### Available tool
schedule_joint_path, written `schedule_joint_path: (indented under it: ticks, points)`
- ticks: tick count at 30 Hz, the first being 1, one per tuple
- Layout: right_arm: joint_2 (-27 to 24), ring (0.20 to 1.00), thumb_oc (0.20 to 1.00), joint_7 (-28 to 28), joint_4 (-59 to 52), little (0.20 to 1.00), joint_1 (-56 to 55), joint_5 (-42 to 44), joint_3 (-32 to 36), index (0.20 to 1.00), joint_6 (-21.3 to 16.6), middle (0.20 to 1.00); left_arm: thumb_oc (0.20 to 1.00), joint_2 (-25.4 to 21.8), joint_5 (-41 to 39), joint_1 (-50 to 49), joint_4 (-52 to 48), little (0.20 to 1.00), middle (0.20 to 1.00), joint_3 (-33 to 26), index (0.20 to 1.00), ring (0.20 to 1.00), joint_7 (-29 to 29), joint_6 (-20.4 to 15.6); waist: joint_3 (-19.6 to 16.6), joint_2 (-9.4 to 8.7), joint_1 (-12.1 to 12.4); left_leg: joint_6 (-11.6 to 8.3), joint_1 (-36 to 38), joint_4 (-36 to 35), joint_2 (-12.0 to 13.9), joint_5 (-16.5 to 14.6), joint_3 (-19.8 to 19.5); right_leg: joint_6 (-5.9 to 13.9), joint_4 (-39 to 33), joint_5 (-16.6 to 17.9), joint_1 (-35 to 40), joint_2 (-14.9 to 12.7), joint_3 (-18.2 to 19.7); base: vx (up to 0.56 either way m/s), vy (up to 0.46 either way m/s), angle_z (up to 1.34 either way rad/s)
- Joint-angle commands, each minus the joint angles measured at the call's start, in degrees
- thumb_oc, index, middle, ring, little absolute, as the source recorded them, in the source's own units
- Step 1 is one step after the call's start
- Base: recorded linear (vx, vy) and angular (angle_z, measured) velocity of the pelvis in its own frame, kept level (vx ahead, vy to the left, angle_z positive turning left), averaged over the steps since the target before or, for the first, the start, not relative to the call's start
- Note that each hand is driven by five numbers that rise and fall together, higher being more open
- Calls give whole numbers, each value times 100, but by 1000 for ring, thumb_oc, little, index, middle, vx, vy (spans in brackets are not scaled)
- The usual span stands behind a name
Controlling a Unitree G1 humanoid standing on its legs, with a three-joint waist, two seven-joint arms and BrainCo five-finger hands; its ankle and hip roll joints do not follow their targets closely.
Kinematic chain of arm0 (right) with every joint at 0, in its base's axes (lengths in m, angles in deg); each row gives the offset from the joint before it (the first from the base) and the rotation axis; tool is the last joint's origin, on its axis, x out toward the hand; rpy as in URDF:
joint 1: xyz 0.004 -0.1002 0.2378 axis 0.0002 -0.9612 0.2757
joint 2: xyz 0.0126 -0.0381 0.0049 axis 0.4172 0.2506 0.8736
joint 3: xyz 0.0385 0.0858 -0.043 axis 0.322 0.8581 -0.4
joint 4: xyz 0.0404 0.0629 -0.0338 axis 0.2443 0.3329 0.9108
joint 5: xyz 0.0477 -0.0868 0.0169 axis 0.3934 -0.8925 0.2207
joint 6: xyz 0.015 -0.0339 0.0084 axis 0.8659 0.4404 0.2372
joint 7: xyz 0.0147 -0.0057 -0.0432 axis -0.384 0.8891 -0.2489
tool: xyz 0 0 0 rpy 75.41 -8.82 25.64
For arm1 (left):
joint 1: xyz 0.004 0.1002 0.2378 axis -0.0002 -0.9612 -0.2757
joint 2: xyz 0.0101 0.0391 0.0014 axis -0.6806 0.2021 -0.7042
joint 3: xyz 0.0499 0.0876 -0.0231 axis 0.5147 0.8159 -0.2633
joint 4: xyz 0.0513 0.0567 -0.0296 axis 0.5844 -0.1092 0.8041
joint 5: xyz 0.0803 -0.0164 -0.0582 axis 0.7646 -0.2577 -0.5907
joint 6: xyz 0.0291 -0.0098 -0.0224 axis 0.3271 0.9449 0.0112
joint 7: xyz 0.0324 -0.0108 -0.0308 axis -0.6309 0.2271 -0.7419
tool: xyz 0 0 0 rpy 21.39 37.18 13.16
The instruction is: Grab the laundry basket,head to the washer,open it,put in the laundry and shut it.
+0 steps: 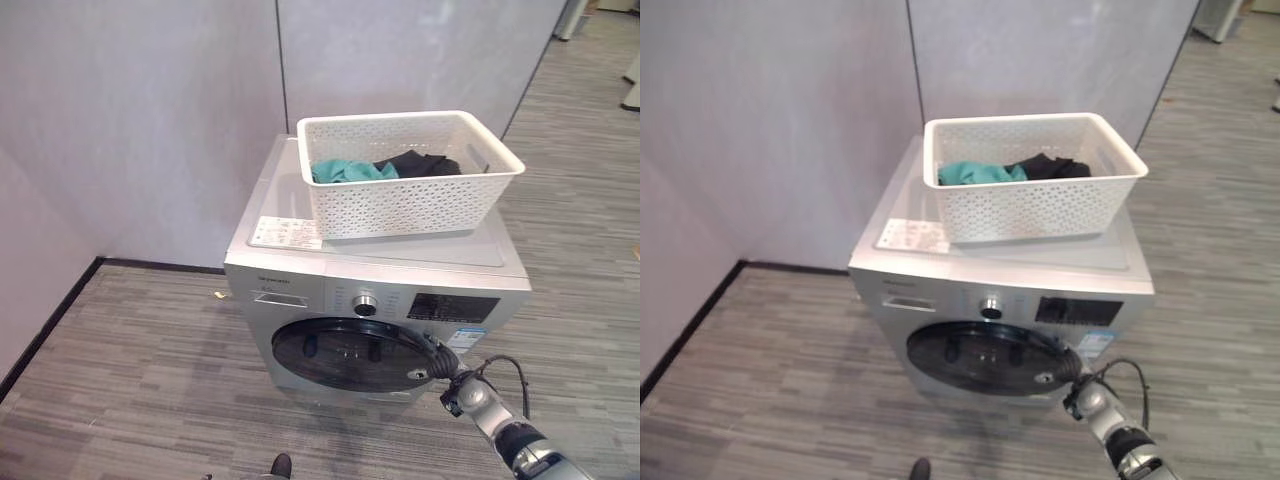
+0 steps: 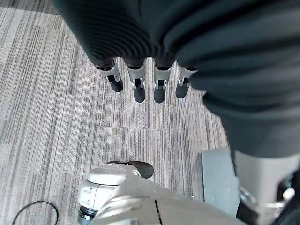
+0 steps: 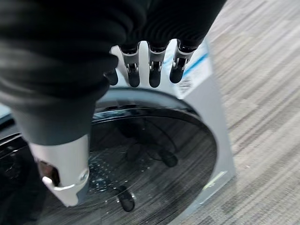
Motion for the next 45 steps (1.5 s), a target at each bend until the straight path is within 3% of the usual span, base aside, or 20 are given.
schedule_joint_path:
  ticks: [1, 12, 17, 18, 19, 20, 22, 23, 24, 27, 30, 31, 33, 35, 39, 41, 42, 44, 45]
  points:
    - [39, 1000, 1000, 299, 244, 1000, 708, 188, 4, 1000, -234, 1000, 1000, -48, 121, 505, 233, 1000, 1000, 353, 1000, 1000, -87, -186, 207, -200, 250, 299, 232, 34, -308, -512, -53, -25, 56, 139, -446, -1, -275, -19, -10, 9]
    - [10, 1000, 1000, 336, 521, 1000, 948, 236, -82, 1000, -225, 1000, 1000, -27, 63, 557, 184, 1000, 1000, 433, 1000, 1000, -125, -200, 261, -171, 304, 275, 148, 34, -285, -461, -90, -51, 56, 125, -510, 38, -277, -12, -22, 2]
    - [22, 1000, 1000, 387, 956, 1000, 1394, 359, -296, 1000, -247, 1000, 1000, -19, -92, 719, -5, 1000, 1000, 607, 1000, 1000, -154, -236, 541, -173, 442, 159, -239, 271, -152, -245, -356, -229, 56, 82, -649, 223, -229, -114, -158, 18]
    - [48, 1000, 1000, 415, 954, 1000, 1444, 437, -313, 1000, -266, 1000, 1000, 24, -227, 785, -109, 1000, 1000, 634, 1000, 1000, -187, -279, 653, -163, 488, 83, -512, 326, -113, -61, -465, -261, 56, 43, -754, 275, -339, -525, -252, 51]
    - [25, 1000, 1000, 498, 785, 1000, 1429, 616, -274, 1000, -334, 1000, 1000, 77, -466, 1038, -269, 1000, 1000, 610, 1000, 1000, -304, -369, 805, -285, 398, 7, -1077, 486, -142, 136, -280, -232, 56, 78, -1117, 153, -714, -572, -269, 64]
    - [19, 1000, 1000, 476, 616, 1000, 1241, 628, -250, 1000, -357, 1000, 1000, 69, -459, 1032, -352, 1000, 1000, 583, 1000, 1000, -311, -385, 715, -419, 293, 77, -1029, 1083, -77, -240, 287, -223, 56, 128, -1263, 41, -894, -479, -198, 112]
    - [5, 1000, 1000, 375, 502, 1000, 880, 609, -218, 1000, -387, 1000, 1000, 119, -363, 956, -414, 1000, 1000, 607, 1000, 1000, -242, -390, 566, -477, 159, 88, -613, 1940, 131, -623, 826, -243, 56, 132, -1293, -15, -1105, -129, -72, 161]
    - [5, 1000, 1000, 375, 499, 1000, 877, 608, -217, 1000, -386, 1000, 1000, 118, -363, 954, -415, 1000, 1000, 609, 1000, 1000, -242, -390, 560, -478, 157, 89, -626, 1952, 128, -624, 823, -242, 56, 136, -1300, -18, -1108, -25, 7, 86]
    - [10, 1000, 1000, 275, 436, 1000, 632, 602, -162, 1000, -390, 1000, 1000, 133, -319, 906, -397, 1000, 1000, 586, 1000, 1000, -212, -373, 442, -426, 53, 45, -40, 2130, 275, -707, 958, -236, 56, 173, -1261, 27, -1198, -4, 47, 63]
    - [1, 1000, 1000, 160, 510, 1000, 235, 641, 108, 1000, -377, 1000, 1000, 181, -208, 855, -358, 1000, 1000, 599, 1000, 1000, -159, -348, 149, -253, -211, -82, 753, 1912, 360, -573, 982, -215, 56, 265, -1335, 91, -1406, -47, 111, 75]
    - [1, 1000, 1000, 159, 508, 1000, 233, 641, 110, 1000, -376, 1000, 1000, 179, -207, 853, -359, 1000, 1000, 600, 1000, 1000, -160, -348, 141, -268, -221, -77, 745, 1893, 342, -551, 973, -211, 56, 269, -1345, 72, -1412, -50, 65, 54]
    - [-47, 1000, 1000, 146, 535, 1000, 46, 683, 265, 1000, -370, 1000, 1000, 214, -95, 824, -390, 1000, 1000, 663, 1000, 1000, -111, -308, 52, -161, -309, -51, 939, 1613, 256, -668, 951, -161, 56, 353, -1410, 74, -1521, -163, 178, 22]
    - [-141, 1000, 1000, 163, 591, 1000, -44, 726, 455, 1000, -365, 1000, 1000, 193, 4, 698, -684, 1000, 1000, 784, 1000, 1000, -19, -308, -19, -20, -357, -39, 1278, 1001, 325, -814, 1200, -115, 56, 520, -1467, 13, -1645, -197, 263, 16]
    - [-166, 1000, 1000, 168, 609, 1000, -39, 748, 511, 1000, -357, 1000, 1000, 175, 41, 656, -770, 1000, 1000, 830, 1000, 1000, 14, -308, -28, 20, -340, -8, 1376, 788, 313, -873, 1240, -72, 56, 584, -1499, -19, -1674, -171, 187, 37]
    - [-330, 1000, 1000, 204, 731, 1000, 346, 672, 577, 1000, -293, 1000, 1000, 24, 4, 501, -1366, 1000, 1000, 1045, 1000, 1000, 112, -393, 181, -23, -187, 403, 1225, 576, -292, -1798, 1073, 306, 56, 1130, -1926, -510, -1729, -286, 232, 15]
    - [-332, 1000, 1000, 209, 799, 1000, 463, 667, 567, 1000, -282, 1000, 1000, -5, 8, 464, -1471, 1000, 1000, 1095, 1000, 1000, 136, -413, 253, -28, -138, 469, 1190, 596, -418, -1879, 1022, 380, 56, 1183, -1985, -596, -1733, -195, 166, -15]
    - [-320, 1000, 1000, 210, 979, 1000, 671, 690, 536, 1000, -258, 1000, 1000, -73, 137, 418, -1675, 1000, 1000, 1307, 1000, 1000, 221, -421, 403, -5, -123, 596, 1040, 685, -596, -1875, 875, 476, 56, 1188, -2023, -727, -1531, -226, 181, -17]
    - [-252, 1000, 1000, 198, 1071, 1000, 736, 761, 549, 1000, -238, 1000, 1000, -101, 287, 482, -1658, 1000, 1000, 1472, 1000, 1000, 243, -420, 505, 50, -263, 689, 905, 640, -683, -1715, 702, 501, 565, 1179, -2277, -687, -430, -198, 159, 2]
    - [-252, 1000, 1000, 198, 1071, 1000, 736, 761, 549, 1000, -238, 1000, 1000, -101, 287, 482, -1658, 1000, 1000, 1472, 1000, 1000, 243, -420, 502, 47, -262, 689, 900, 641, -685, -1714, 703, 502, 567, 1179, -2283, -688, -428, -184, 84, 51]
